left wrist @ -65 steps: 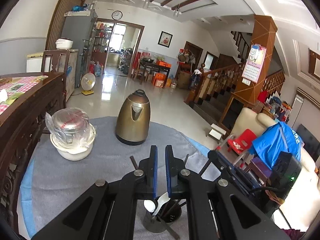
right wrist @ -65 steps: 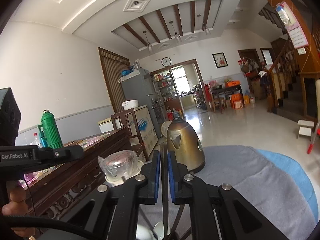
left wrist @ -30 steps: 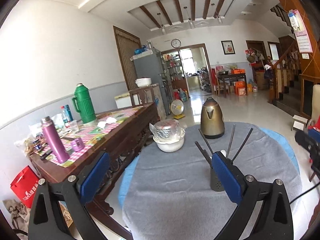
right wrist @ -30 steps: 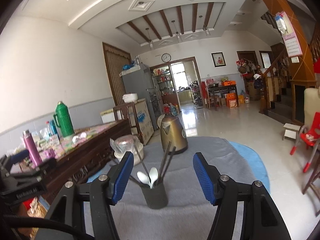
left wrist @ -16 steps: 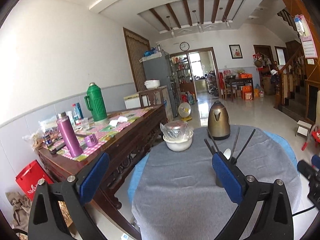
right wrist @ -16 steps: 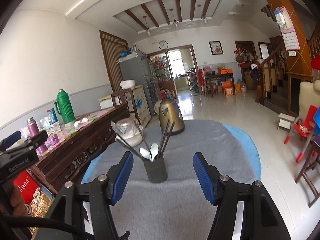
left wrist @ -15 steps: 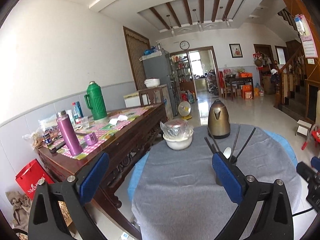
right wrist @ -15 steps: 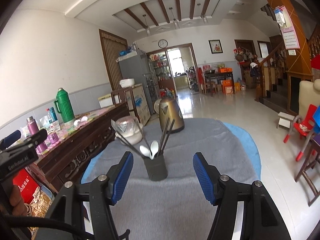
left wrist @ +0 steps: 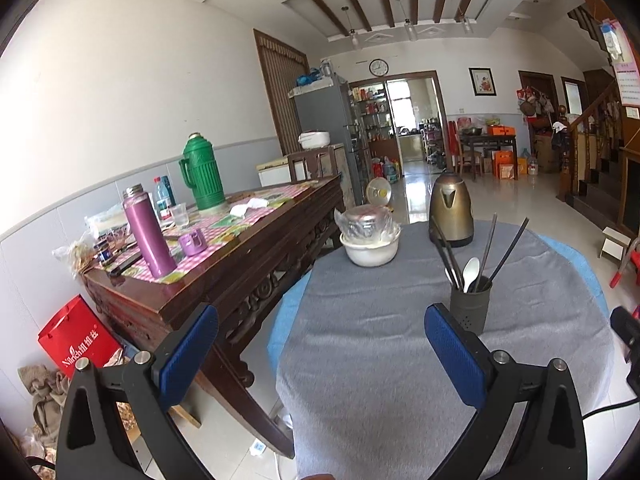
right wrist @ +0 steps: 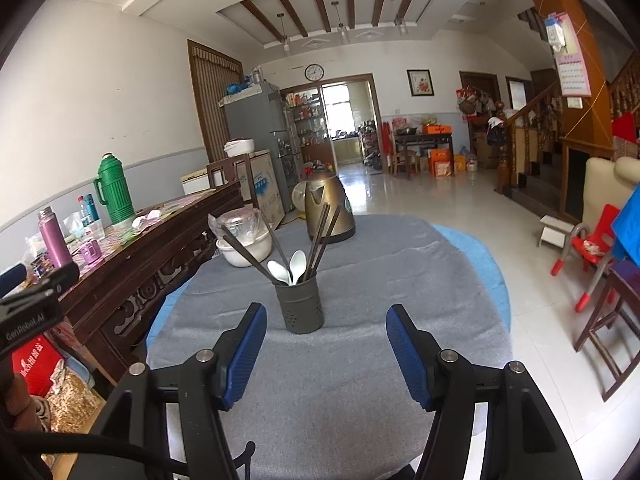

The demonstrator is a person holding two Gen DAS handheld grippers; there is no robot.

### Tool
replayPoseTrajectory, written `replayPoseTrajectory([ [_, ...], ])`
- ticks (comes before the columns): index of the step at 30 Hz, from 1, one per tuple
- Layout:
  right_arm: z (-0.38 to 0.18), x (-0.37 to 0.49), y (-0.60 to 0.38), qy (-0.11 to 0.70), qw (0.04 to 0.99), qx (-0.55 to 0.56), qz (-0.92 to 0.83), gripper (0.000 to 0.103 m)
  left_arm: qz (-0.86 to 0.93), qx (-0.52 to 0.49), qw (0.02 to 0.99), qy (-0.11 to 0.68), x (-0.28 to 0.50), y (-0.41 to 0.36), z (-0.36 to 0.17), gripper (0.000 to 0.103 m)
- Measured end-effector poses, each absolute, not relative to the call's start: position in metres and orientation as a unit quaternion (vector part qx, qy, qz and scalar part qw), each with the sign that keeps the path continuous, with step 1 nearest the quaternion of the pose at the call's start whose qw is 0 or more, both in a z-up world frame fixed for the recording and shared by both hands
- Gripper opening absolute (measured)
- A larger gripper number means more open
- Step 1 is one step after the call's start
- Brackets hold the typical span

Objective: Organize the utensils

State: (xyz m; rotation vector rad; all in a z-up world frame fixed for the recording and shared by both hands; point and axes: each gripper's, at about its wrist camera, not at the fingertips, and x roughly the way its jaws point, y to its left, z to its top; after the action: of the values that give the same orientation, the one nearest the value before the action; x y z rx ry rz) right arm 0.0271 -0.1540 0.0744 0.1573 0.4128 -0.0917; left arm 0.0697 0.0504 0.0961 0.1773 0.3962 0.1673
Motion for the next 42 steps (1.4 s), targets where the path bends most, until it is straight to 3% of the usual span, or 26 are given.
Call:
replayPoseTrajectory([
  [42,0.069,0.021,-0.148,0.210,0.973,0.087,-0.047,0.066,0.079,0.102,0.970,0.208,0.056,0.051,0.083,0.102],
])
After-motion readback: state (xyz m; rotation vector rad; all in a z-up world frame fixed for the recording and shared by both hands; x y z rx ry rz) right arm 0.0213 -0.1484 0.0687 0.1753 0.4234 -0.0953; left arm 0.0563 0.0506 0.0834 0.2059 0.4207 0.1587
